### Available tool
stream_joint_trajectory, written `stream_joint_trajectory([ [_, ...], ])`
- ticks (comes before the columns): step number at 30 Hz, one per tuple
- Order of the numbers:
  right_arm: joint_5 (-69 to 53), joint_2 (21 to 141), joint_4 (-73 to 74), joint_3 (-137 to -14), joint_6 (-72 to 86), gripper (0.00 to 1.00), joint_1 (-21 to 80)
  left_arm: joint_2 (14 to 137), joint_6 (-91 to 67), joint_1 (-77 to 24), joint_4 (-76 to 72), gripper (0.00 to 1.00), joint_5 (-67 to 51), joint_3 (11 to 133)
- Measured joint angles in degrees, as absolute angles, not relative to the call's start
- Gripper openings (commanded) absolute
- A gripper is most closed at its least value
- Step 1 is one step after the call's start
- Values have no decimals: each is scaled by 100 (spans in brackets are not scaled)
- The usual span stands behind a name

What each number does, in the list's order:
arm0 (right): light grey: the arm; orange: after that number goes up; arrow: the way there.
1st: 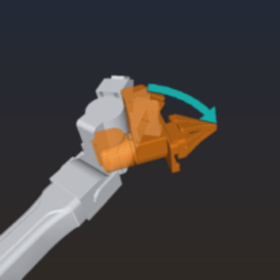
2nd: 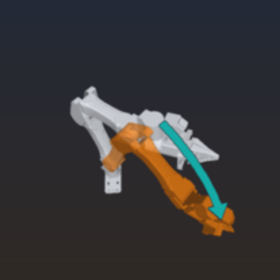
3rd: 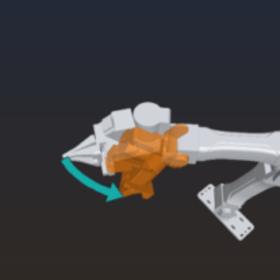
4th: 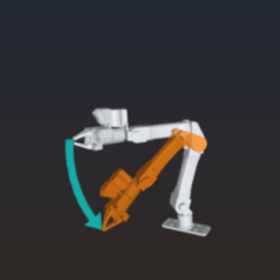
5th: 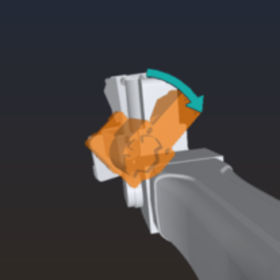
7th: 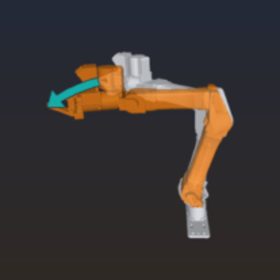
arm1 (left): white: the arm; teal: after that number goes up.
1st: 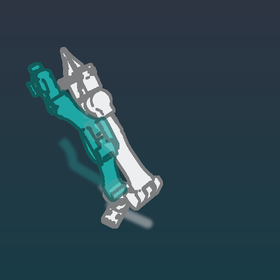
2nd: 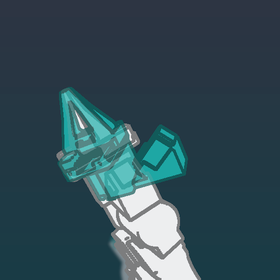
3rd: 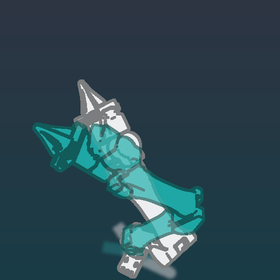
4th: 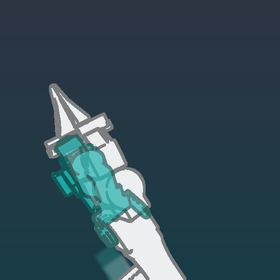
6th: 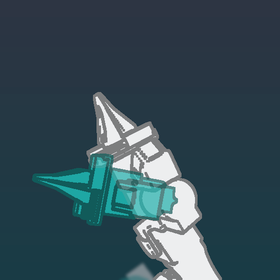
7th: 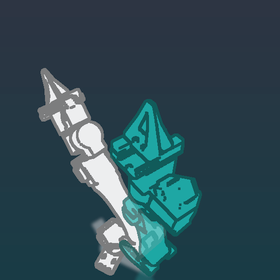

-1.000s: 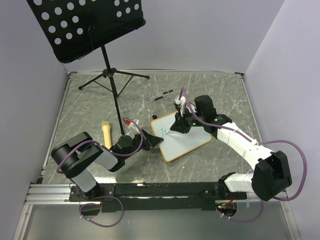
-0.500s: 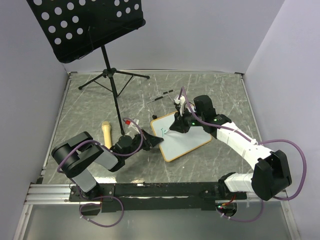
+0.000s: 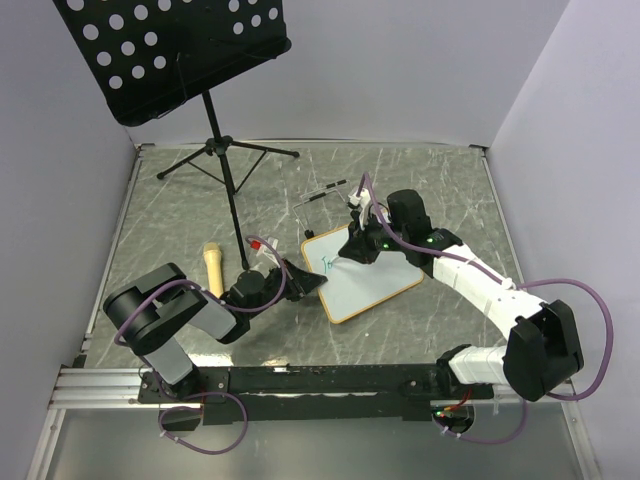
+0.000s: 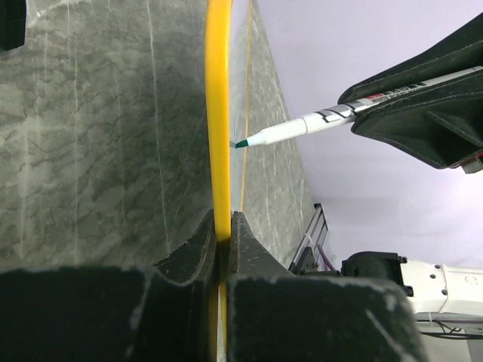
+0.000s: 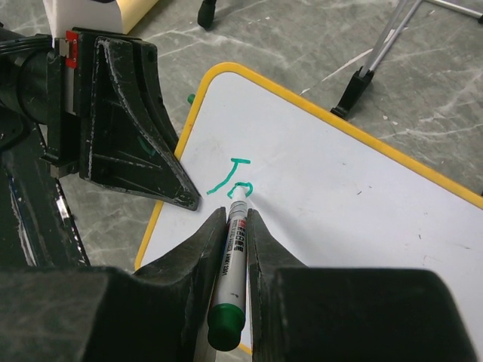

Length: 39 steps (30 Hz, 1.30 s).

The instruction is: Write a sentence on the whiteboard

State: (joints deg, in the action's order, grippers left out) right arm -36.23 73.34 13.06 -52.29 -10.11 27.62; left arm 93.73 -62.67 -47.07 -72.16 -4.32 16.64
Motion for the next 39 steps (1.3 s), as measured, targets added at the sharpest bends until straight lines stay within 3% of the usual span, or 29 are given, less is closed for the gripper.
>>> stream_joint_trajectory([
  [15, -3682, 6978, 1232, -5227, -985, 0, 2237, 9428, -6274, -4709, -7284, 1, -438, 1664],
  [39, -3889, 7378, 1313, -5229, -993, 0, 2386, 9430, -6274, -4709, -7288, 1, -440, 1664],
])
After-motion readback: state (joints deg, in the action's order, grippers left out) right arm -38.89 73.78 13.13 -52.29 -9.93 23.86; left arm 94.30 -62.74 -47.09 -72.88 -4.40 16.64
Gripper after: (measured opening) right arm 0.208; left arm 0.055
